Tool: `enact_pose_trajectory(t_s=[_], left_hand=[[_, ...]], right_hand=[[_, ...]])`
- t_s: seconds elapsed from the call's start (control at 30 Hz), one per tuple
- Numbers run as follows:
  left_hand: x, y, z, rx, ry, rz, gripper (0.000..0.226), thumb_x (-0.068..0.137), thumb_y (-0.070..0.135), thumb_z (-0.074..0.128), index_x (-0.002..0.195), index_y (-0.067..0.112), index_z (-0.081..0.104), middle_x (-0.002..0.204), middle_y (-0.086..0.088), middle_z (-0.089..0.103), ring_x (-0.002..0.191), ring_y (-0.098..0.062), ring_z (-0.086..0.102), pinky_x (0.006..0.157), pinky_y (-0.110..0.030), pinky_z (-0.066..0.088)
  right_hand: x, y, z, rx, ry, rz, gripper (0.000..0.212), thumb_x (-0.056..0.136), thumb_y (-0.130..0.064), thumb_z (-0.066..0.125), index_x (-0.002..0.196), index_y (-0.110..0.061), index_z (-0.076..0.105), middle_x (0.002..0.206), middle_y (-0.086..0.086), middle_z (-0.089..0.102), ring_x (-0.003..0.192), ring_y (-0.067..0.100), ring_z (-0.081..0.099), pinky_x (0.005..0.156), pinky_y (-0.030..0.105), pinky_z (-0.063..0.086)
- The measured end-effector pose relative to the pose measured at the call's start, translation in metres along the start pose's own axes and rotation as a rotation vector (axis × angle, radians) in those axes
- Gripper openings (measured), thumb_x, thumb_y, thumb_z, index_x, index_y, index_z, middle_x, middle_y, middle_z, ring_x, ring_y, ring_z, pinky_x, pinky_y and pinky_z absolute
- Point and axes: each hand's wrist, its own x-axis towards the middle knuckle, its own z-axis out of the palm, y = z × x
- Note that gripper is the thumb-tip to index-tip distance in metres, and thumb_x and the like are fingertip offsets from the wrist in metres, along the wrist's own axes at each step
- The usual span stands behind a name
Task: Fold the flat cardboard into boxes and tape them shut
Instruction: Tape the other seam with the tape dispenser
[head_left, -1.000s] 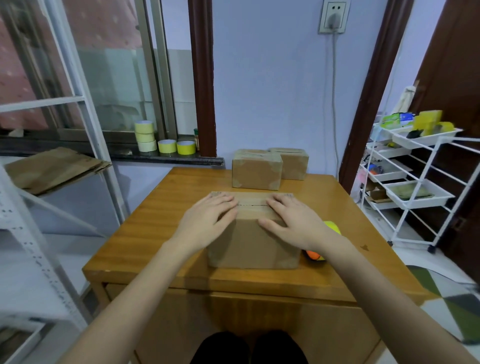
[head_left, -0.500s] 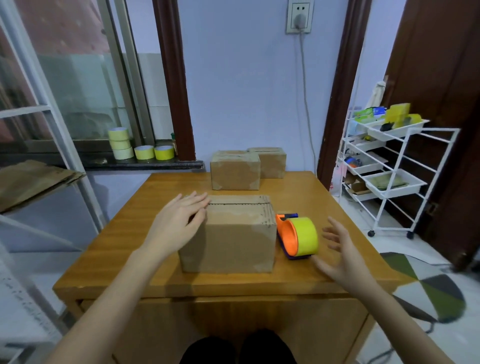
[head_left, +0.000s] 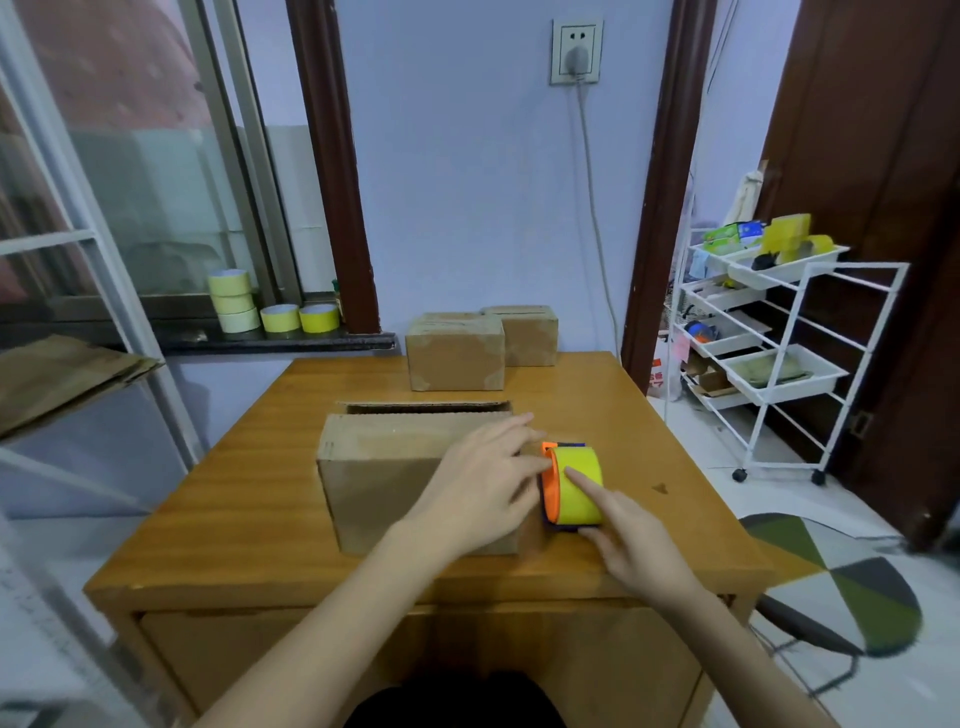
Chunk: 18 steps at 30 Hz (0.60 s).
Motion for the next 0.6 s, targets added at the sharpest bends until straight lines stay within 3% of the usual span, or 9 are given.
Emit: enact_pose_trajectory(t_s=[0.1,0.2,0.33,0.4,0.47,0.6], left_hand=[[0.003,0.005,0.008,-0.036,0.017,0.023,0.031,0.082,0.017,0.056,0.109,0.014,0.072,0.12,-0.006,0.065,0.126,-0.025,0.051,0.096,-0.041,0.048],[0.007,0.011,0.011,-0.072,0.012,0.017,0.036,0.087,0.018,0.056,0.122,0.013,0.063,0.13,-0.007,0.058,0.135,-0.022,0.041,0.097,-0.044,0.049],[0.017,0.023,0.002,-0.142,-0.03,-0.081,0.054,0.095,0.036,0.053,0.144,0.022,0.037,0.149,0.006,0.037,0.142,-0.006,0.02,0.112,-0.031,0.031],[0.022,0.03,-0.005,-0.195,-0.027,-0.118,0.057,0.095,0.04,0.052,0.146,0.023,0.033,0.151,0.006,0.035,0.14,-0.006,0.025,0.11,-0.027,0.028],[0.025,0.035,-0.009,-0.274,0.026,-0.111,0.048,0.097,0.038,0.049,0.141,0.02,0.04,0.143,0.003,0.045,0.131,-0.008,0.037,0.105,-0.027,0.034],[0.027,0.039,-0.013,-0.74,0.09,-0.212,0.038,0.1,0.031,0.044,0.137,0.03,0.039,0.132,0.011,0.053,0.121,-0.002,0.048,0.1,-0.027,0.043]], right_hand=[[-0.002,-0.002,-0.017,0.06,0.111,0.053,0.091,0.088,-0.013,0.067,0.138,-0.065,0.012,0.11,0.0,0.064,0.092,0.023,0.063,0.075,0.03,0.05],[0.002,-0.013,-0.043,0.18,0.224,0.081,0.087,0.086,-0.01,0.068,0.137,-0.064,0.022,0.116,-0.006,0.062,0.098,0.021,0.064,0.084,0.044,0.053],[0.011,-0.032,-0.077,0.306,0.343,0.132,0.078,0.087,-0.005,0.065,0.135,-0.057,0.032,0.091,0.009,0.061,0.086,0.02,0.062,0.084,0.041,0.053],[0.015,-0.049,-0.093,0.439,0.368,0.133,0.067,0.088,-0.006,0.063,0.133,-0.048,0.039,0.082,0.012,0.061,0.08,0.022,0.063,0.08,0.039,0.055],[0.019,-0.068,-0.103,0.53,0.399,0.087,0.054,0.086,-0.013,0.061,0.128,-0.043,0.045,0.08,0.01,0.062,0.079,0.027,0.063,0.074,0.038,0.056],[0.028,-0.095,-0.109,0.608,0.416,0.043,0.037,0.088,-0.02,0.058,0.118,-0.042,0.058,0.094,0.014,0.061,0.088,0.036,0.058,0.069,0.04,0.053]])
